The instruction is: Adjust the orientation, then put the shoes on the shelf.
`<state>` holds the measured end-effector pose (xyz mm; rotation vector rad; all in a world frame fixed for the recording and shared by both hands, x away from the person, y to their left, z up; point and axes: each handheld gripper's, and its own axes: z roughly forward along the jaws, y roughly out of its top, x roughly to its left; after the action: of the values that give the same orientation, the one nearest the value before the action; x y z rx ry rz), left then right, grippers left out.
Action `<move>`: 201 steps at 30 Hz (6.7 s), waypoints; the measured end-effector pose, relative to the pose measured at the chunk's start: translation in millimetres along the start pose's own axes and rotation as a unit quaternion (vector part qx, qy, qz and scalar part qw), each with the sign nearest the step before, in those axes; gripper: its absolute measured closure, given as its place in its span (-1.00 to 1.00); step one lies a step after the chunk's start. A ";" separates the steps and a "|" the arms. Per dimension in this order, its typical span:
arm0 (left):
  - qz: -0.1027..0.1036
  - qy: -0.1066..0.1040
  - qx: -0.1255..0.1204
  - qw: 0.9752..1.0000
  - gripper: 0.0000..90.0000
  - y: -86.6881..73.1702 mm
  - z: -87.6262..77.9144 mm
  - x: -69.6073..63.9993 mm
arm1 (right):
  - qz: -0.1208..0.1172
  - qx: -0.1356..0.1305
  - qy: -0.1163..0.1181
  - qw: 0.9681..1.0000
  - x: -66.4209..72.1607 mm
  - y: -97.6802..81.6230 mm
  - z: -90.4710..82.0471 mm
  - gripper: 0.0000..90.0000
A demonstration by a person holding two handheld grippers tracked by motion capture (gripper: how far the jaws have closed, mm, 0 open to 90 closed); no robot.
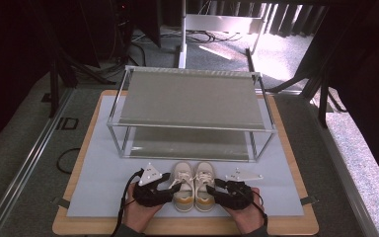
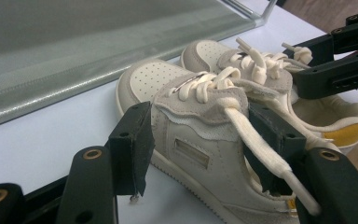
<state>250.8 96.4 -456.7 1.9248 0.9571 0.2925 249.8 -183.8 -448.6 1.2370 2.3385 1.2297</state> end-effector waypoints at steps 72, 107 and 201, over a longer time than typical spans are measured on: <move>-0.056 -0.023 0.014 0.998 0.23 -4.7 11.5 -0.3 | 0.028 -0.004 0.003 1.000 3.9 -6.3 1.6 0.50; -0.071 -0.021 -0.009 0.997 0.25 4.3 7.7 -0.7 | 0.064 -0.048 0.016 0.997 -2.1 -7.1 -3.3 0.60; -0.087 0.032 -0.091 0.992 0.30 55.8 67.9 56.9 | 0.085 -0.118 -0.004 0.989 -62.6 51.1 50.1 0.60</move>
<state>354.1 79.6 -457.1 1.6638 1.0951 0.3286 344.7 -188.0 -451.9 1.3779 2.0431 1.5004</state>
